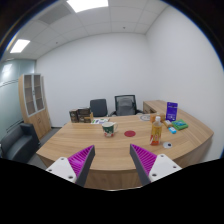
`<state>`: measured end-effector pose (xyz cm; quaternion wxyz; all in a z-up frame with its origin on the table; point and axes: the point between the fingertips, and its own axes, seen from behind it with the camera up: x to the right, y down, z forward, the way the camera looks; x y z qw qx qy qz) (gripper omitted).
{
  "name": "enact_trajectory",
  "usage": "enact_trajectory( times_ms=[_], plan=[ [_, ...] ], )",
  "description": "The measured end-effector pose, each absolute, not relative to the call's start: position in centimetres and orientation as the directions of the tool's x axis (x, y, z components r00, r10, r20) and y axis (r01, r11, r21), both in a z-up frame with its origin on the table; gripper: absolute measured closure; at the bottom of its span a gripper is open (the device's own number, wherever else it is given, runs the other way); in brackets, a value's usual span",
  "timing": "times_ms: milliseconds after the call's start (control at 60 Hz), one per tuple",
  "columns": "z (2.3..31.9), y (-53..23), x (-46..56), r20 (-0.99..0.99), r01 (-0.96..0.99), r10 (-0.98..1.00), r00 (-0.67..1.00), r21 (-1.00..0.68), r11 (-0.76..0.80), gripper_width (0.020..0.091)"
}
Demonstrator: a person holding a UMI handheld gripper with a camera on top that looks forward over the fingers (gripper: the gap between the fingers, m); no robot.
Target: Pour water
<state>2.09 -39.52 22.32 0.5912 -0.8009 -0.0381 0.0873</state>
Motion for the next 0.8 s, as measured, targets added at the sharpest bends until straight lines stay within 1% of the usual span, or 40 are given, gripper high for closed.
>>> enact_trajectory(
  times_ms=[183, 317, 517, 650, 733, 800],
  plan=[
    [21.4, -38.7, 3.4, -0.092, -0.056, 0.100, 0.991, -0.948, -0.312, 0.0333],
    [19.4, -36.0, 7.0, -0.089, -0.063, 0.070, 0.994, -0.946, -0.318, 0.0334],
    [15.2, -26.1, 16.4, -0.013, -0.010, 0.009, 1.000, -0.958, -0.285, 0.0329],
    [11.1, -18.1, 21.2, -0.022, -0.022, -0.006, 1.000, -0.958, -0.285, 0.0328],
    [9.2, -13.6, 23.0, -0.034, -0.033, -0.003, 0.999, -0.956, -0.292, 0.0327],
    [8.3, -10.5, 23.6, -0.050, -0.042, 0.019, 0.999, -0.958, -0.284, 0.0327]
  ],
)
